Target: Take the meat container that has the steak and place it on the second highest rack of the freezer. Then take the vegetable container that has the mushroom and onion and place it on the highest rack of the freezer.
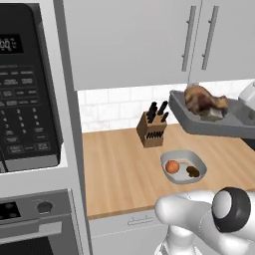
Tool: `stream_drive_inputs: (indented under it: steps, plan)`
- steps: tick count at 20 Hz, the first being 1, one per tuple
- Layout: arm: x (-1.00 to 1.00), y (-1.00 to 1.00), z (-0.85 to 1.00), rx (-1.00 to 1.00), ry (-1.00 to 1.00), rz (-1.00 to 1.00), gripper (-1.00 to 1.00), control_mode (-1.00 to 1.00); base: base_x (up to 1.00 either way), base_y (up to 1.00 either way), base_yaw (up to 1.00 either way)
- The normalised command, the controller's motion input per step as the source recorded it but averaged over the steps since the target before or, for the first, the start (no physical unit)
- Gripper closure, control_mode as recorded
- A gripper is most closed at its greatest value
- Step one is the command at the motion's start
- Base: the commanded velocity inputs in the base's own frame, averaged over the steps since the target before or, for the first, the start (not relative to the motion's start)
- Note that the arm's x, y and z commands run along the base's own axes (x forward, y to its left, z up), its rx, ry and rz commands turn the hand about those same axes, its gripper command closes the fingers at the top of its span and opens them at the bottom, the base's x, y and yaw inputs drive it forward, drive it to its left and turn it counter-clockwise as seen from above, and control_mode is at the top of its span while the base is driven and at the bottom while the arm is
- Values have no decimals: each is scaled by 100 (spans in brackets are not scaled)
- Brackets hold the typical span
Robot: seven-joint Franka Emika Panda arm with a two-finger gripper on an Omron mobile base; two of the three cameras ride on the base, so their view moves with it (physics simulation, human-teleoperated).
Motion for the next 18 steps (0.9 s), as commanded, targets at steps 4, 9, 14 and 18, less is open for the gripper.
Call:
stream_drive_inputs:
  steps: [4,9,14,18]
  plan:
    - [-29,1,0,7,-8,14,100,100,-6,0,1]
    - [0,0,0,0,0,0,100,100,0,4,0]
    - [0,0,0,0,0,0,100,100,-58,1,29]
    - [0,0,0,0,0,0,100,100,-47,0,35]
